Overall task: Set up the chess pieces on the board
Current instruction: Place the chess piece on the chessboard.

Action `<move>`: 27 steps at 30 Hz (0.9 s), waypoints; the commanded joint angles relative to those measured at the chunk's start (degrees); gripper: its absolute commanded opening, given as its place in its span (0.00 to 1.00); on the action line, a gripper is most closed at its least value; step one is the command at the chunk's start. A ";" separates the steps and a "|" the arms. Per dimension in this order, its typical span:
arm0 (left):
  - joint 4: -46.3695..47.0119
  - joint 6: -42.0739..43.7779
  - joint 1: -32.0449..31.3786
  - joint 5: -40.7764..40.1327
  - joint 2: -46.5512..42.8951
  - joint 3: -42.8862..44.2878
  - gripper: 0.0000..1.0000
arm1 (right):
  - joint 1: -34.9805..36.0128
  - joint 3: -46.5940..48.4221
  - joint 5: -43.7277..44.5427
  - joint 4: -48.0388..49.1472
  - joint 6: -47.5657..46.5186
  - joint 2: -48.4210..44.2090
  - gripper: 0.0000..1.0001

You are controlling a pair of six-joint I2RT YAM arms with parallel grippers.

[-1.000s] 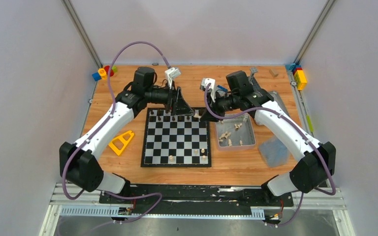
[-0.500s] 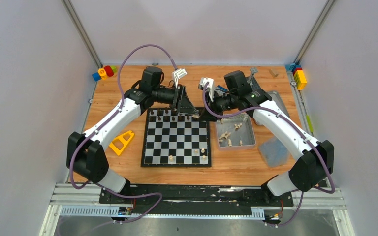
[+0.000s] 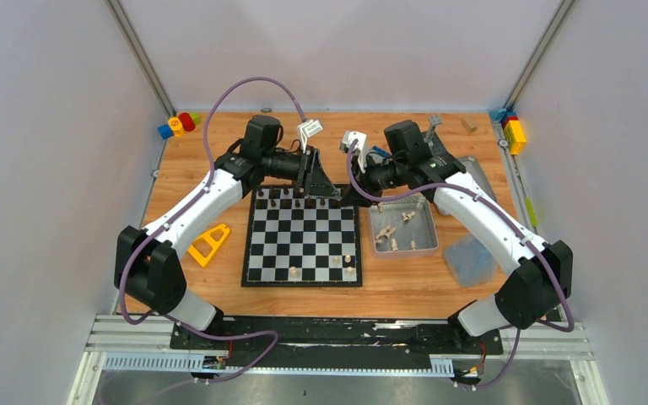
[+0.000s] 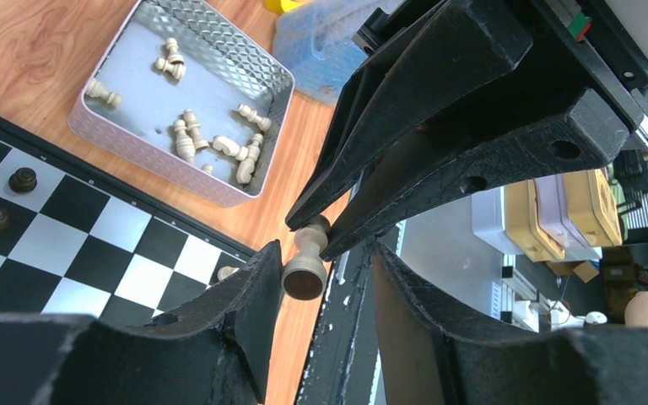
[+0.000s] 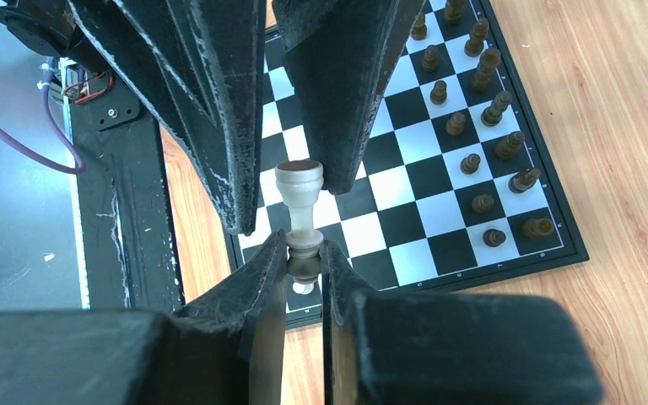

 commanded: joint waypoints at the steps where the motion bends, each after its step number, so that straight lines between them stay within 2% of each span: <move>1: 0.07 1.65 -0.65 0.29 -1.61 0.03 0.50 | 0.17 1.35 0.50 2.55 0.32 -1.42 0.03; 19: -2.47 4.66 -1.10 -1.38 -1.58 0.31 0.44 | -0.53 1.03 0.66 2.89 0.57 -1.73 0.03; 26: -2.71 4.89 -1.10 -1.47 -1.57 0.40 0.32 | -0.79 0.89 0.88 2.99 0.62 -1.74 0.03; 27: -2.72 4.95 -1.10 -1.53 -1.62 0.43 0.28 | -0.75 0.97 0.91 2.99 0.69 -1.72 0.03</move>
